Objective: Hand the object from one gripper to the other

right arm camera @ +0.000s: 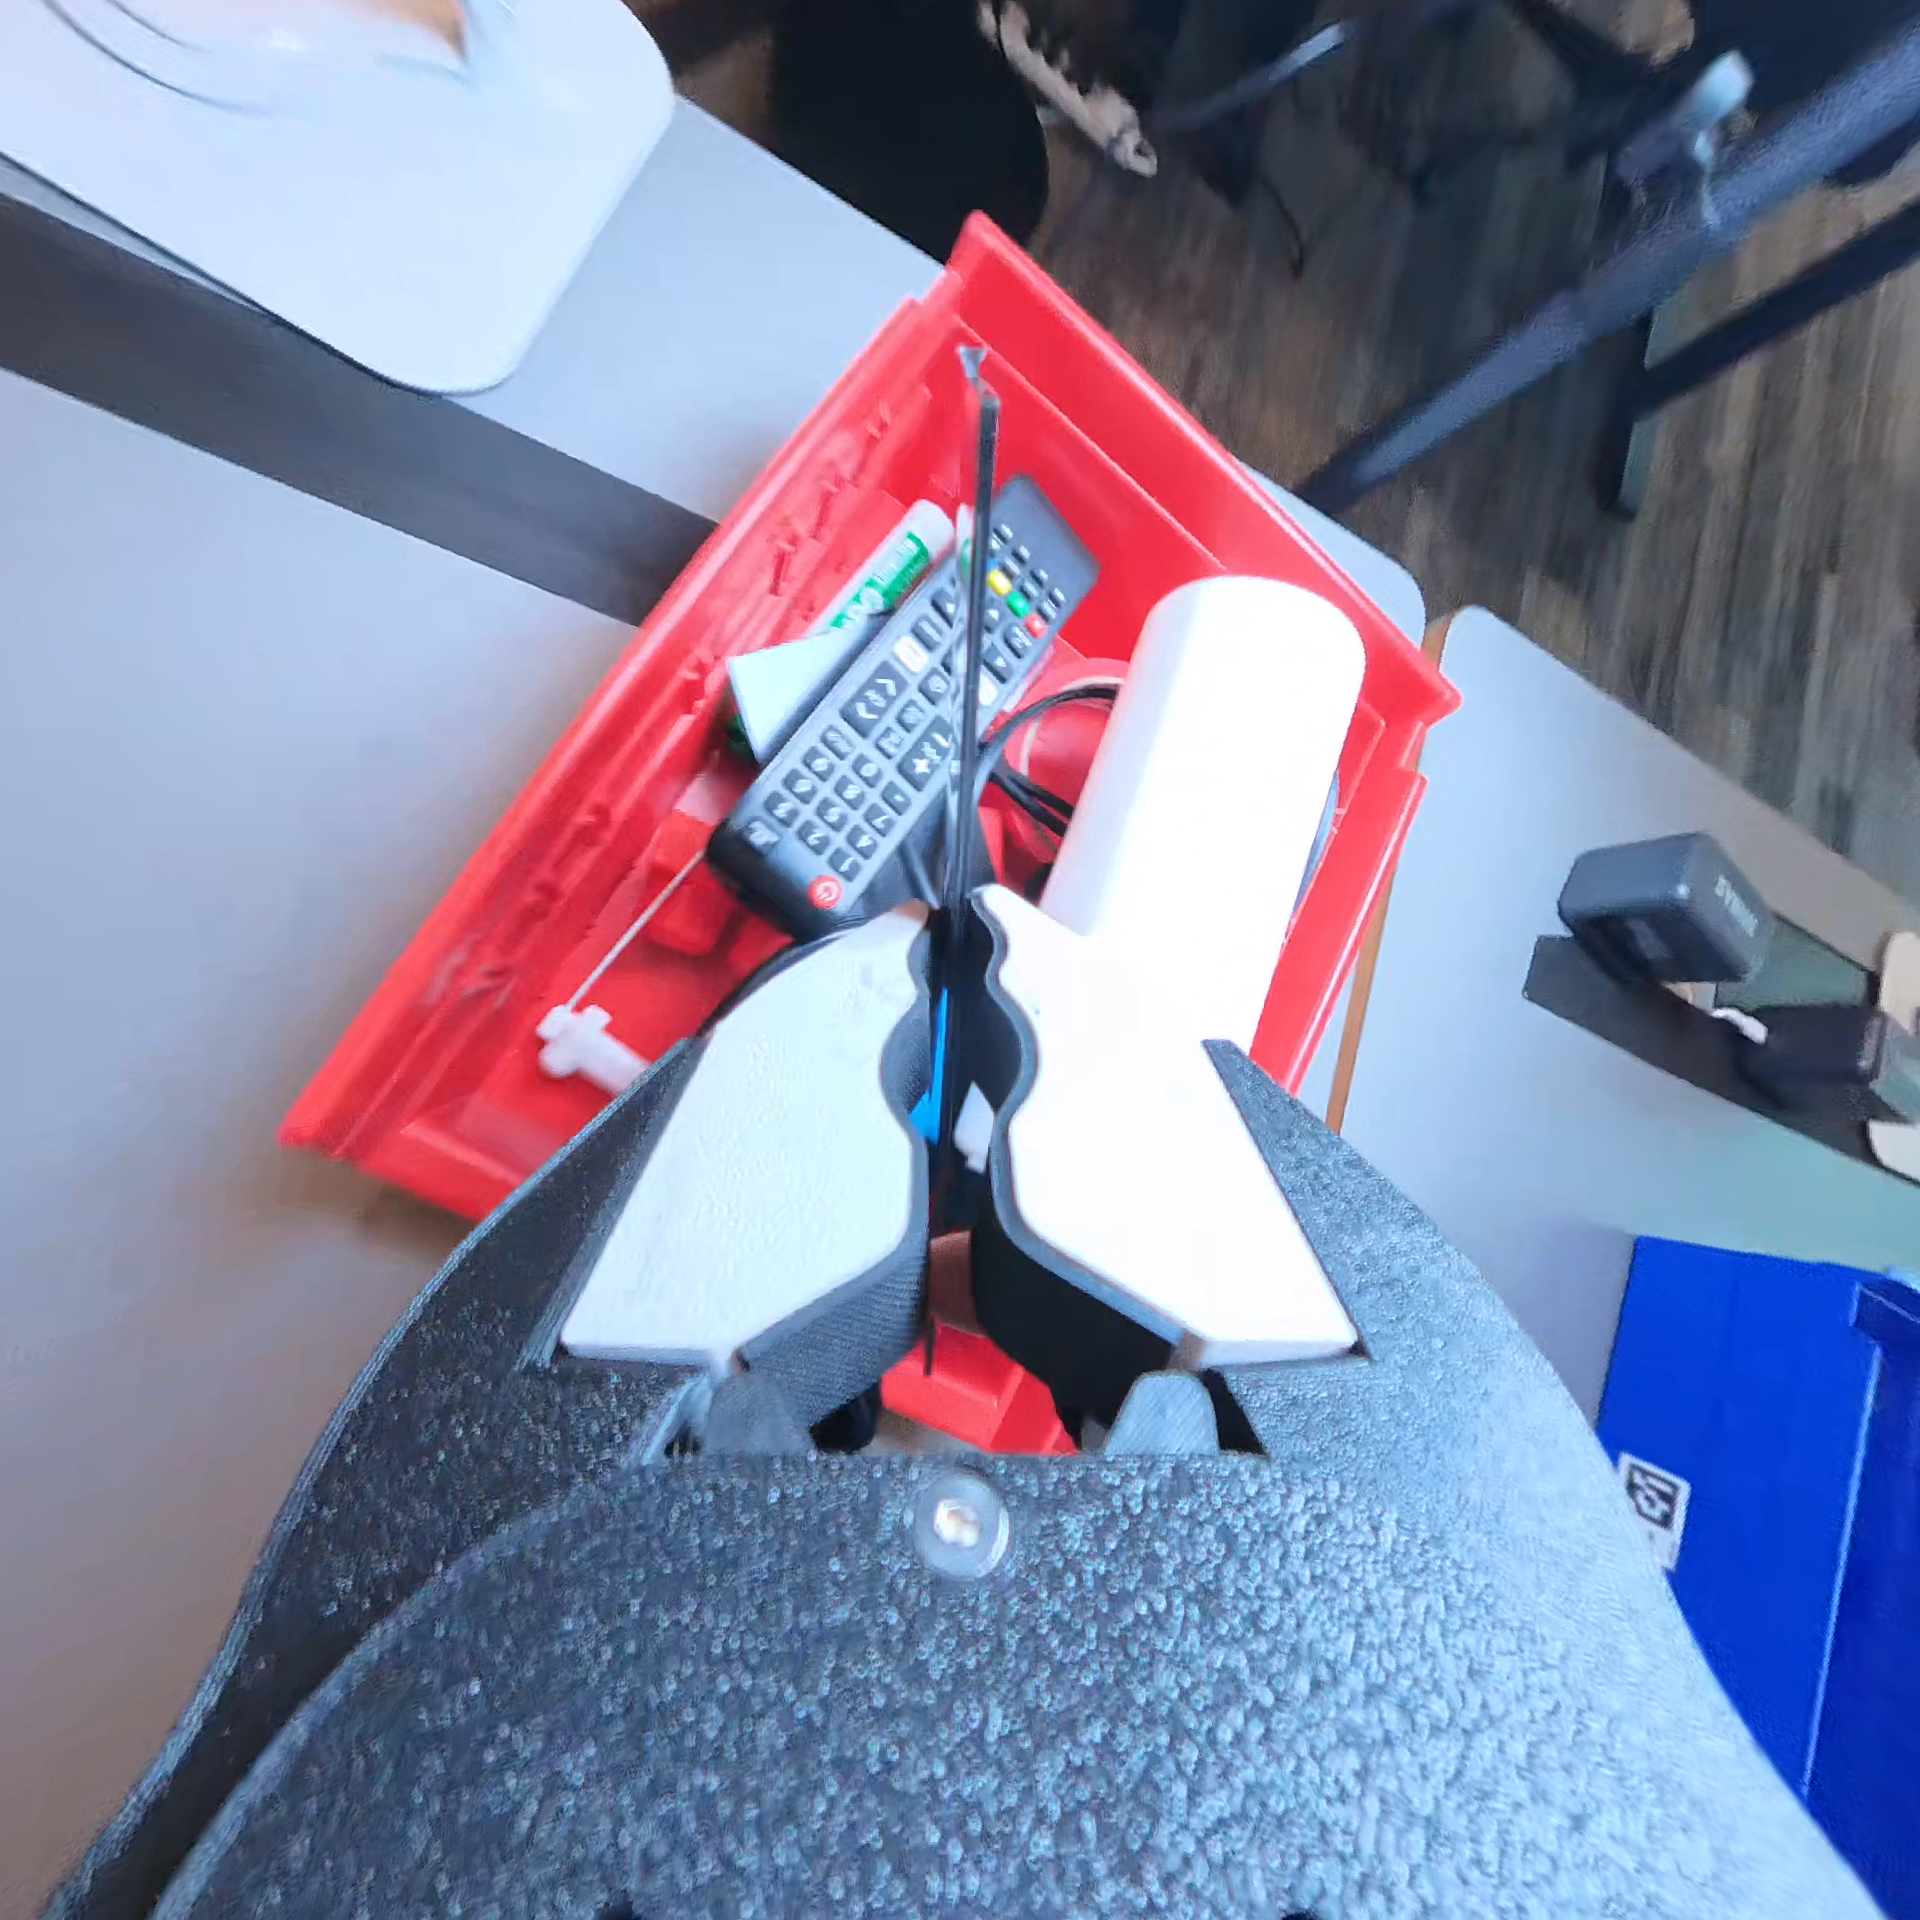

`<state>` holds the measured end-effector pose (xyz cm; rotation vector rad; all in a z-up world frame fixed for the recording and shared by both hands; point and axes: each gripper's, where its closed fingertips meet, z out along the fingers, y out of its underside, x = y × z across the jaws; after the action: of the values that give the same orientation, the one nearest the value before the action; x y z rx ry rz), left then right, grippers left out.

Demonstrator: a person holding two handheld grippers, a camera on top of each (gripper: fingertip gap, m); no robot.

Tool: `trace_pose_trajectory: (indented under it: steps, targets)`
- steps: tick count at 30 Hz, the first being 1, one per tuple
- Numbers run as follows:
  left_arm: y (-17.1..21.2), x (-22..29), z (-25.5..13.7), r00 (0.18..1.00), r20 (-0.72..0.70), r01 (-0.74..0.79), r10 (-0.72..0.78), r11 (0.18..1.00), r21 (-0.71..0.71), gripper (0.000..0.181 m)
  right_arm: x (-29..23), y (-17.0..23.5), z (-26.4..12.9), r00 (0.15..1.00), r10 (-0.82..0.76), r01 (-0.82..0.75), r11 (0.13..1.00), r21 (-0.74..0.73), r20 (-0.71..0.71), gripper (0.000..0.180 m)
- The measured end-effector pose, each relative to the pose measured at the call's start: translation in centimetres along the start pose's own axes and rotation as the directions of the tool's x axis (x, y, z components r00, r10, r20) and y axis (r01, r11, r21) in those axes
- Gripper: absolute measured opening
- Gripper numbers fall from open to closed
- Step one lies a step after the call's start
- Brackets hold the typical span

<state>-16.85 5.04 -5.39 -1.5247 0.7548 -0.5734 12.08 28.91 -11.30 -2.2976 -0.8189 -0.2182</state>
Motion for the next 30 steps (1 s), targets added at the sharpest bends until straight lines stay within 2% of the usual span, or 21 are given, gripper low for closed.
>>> trace_pose_trajectory:
  steps: [4, 9, 14, 22, 26, 30]
  targets:
    - [0.1, -0.9, -0.6, 1.0, 0.016, 0.018, -0.018, 1.0, 0.008, 0.035, 0.6, 0.1, 3.9, 0.998, 0.051, -0.054, 0.996, -0.071, -0.041, 0.003]
    - [0.6, -2.0, -1.1, 0.999, 0.039, 0.036, -0.036, 0.999, 0.007, 0.035, -0.9, -1.4, 5.3, 0.998, 0.058, -0.058, 0.998, 0.001, -0.023, 0.036]
    - [0.9, -2.8, -1.3, 0.997, 0.052, 0.059, -0.059, 0.998, 0.007, 0.035, -2.8, -3.1, 2.5, 0.999, 0.021, -0.014, 0.979, 0.202, -0.031, 0.053]
    - [1.1, -3.9, -2.3, 0.993, 0.117, 0.023, -0.017, 0.998, -0.051, 0.037, -7.8, -1.3, -3.4, 0.997, -0.082, 0.08, 0.899, 0.431, -0.015, 0.055]
    - [1.8, -5.7, -5.7, 0.978, 0.204, -0.008, 0.033, 0.992, -0.125, 0.042, -10.2, 0.8, -5.9, 0.994, -0.103, 0.068, 0.862, 0.503, 0.04, 0.055]
    - [4.4, -8.7, -12.0, 0.942, 0.32, -0.013, 0.103, 0.963, -0.269, 0.046, -12.5, 4.0, -7.5, 0.984, -0.099, 0.0, 0.834, 0.552, 0.15, 0.055]
